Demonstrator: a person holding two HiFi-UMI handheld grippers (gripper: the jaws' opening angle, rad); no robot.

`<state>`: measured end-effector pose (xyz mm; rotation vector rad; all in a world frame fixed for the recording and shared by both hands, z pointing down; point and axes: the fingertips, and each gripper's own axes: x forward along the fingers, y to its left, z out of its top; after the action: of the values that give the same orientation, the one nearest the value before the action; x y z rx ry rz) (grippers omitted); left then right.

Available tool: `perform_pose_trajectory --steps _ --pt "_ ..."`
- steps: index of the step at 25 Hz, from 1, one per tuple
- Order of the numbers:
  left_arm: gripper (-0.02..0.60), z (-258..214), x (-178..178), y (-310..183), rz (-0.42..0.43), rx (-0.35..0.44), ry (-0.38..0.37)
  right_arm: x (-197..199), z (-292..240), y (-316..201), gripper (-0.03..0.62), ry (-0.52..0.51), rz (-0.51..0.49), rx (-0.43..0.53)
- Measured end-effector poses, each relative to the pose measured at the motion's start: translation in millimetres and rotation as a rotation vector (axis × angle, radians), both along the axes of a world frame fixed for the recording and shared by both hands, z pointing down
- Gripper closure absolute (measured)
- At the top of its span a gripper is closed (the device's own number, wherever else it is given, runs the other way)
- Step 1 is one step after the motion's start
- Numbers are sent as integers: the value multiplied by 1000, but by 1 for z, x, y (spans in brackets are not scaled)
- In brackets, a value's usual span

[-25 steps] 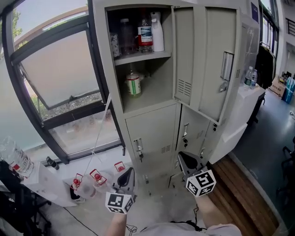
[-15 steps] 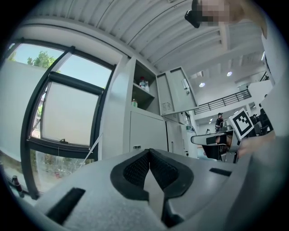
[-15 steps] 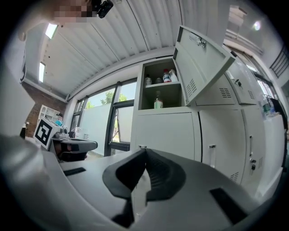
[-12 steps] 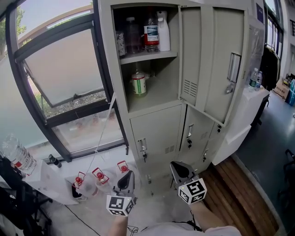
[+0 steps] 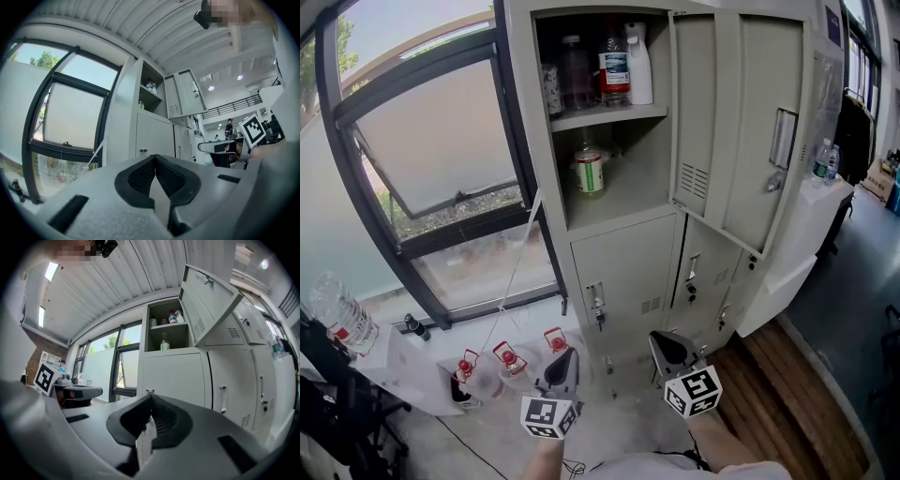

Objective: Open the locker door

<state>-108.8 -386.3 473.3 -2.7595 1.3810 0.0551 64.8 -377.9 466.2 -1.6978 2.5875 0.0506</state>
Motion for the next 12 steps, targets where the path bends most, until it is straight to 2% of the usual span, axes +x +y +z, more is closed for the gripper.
perform_pose_trajectory --steps 12 --pt "574 -2 -2 -2 -3 2 -2 3 3 -1 582 -2 11 -7"
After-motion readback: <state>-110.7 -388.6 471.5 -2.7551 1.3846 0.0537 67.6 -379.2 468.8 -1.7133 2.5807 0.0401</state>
